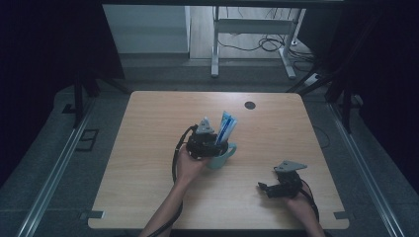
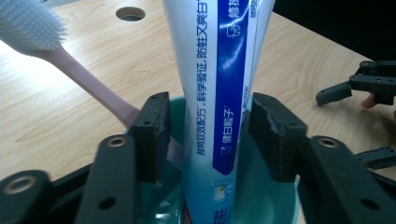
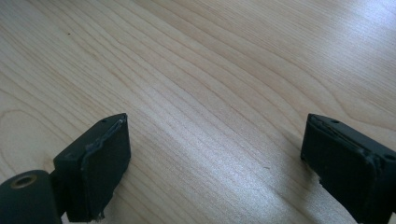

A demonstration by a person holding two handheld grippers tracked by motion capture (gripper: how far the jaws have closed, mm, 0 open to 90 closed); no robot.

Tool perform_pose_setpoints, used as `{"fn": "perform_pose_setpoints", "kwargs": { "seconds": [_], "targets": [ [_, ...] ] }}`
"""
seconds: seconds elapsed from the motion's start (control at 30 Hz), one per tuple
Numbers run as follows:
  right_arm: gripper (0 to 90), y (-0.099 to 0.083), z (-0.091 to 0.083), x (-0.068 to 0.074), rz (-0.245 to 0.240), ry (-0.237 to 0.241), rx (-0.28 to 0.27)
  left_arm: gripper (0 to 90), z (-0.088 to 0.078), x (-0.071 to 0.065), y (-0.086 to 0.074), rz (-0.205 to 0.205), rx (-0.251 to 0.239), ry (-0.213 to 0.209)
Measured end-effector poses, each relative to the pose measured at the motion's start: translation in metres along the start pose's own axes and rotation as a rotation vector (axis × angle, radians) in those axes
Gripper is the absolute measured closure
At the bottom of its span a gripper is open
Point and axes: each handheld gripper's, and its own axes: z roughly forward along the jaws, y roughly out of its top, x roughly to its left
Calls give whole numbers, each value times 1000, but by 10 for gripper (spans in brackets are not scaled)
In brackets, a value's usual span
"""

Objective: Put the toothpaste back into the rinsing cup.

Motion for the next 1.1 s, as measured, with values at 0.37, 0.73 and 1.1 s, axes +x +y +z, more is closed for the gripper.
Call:
{"fn": "perform_pose_setpoints", "kwargs": {
  "seconds": [0.37,0.73,1.1],
  "targets": [
    [84,0,0,0,0,0,0,392,-1,-4,-1,25,12,-3],
    [84,0,0,0,1,1,0,369,-8,-5,-3,26,32,-4],
    [83,0,0,0,-3,-1,-2,369,-15,-8,-3,31,32,-14]
  ]
}}
